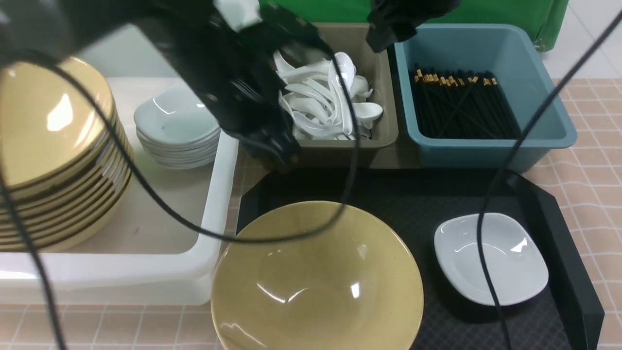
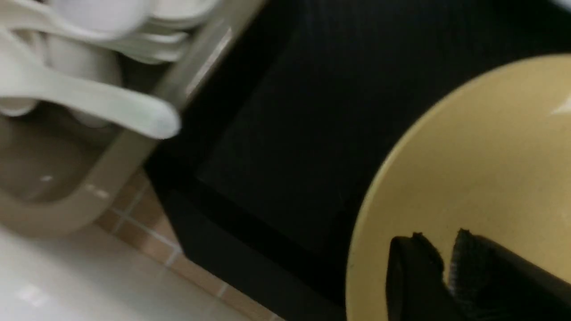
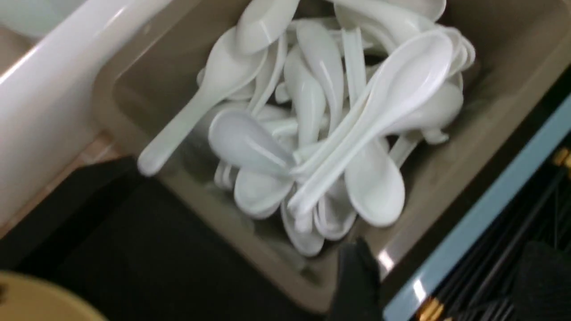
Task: On brown table put chopsticks spoon bowls plates into blue grey white boxes.
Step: 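Grasp the large bowl on the tray by its rim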
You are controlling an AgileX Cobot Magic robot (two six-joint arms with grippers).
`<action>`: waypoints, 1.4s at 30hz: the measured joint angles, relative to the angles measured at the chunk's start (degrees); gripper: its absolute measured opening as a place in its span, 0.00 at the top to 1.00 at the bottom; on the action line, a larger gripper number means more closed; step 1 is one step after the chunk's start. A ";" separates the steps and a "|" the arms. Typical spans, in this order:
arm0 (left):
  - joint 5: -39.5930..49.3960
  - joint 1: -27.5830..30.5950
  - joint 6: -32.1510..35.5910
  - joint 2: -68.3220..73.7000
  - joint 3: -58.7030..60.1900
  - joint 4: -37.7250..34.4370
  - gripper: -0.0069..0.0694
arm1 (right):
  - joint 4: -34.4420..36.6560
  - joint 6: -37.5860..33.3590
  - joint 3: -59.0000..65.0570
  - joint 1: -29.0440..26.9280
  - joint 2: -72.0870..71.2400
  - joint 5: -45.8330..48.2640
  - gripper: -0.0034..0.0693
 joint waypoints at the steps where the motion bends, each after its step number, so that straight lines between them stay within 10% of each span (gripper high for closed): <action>1: 0.00 -1.10 -1.13 0.92 -0.07 1.47 0.71 | -0.03 -0.16 3.07 0.00 -2.47 0.05 0.33; 9: -3.98 -2.88 -4.38 6.87 -0.07 5.50 0.33 | -2.85 -3.25 25.57 0.00 -19.92 0.08 0.48; 17: -4.30 -2.88 -4.38 12.16 -0.07 4.48 0.28 | -7.01 -3.37 36.00 0.00 -28.30 0.30 0.58; 21: -3.00 -2.88 -3.76 14.49 -0.07 0.77 0.34 | -7.78 -3.09 36.38 0.00 -29.14 0.29 0.62; 28: 2.22 -2.52 -2.97 14.36 -0.26 -2.66 0.81 | -7.83 -3.03 36.82 0.00 -29.28 -0.82 0.62; 42: 1.03 14.86 -1.56 -3.44 -0.02 -20.15 0.90 | -4.39 -6.51 29.63 2.57 -29.28 -2.09 0.65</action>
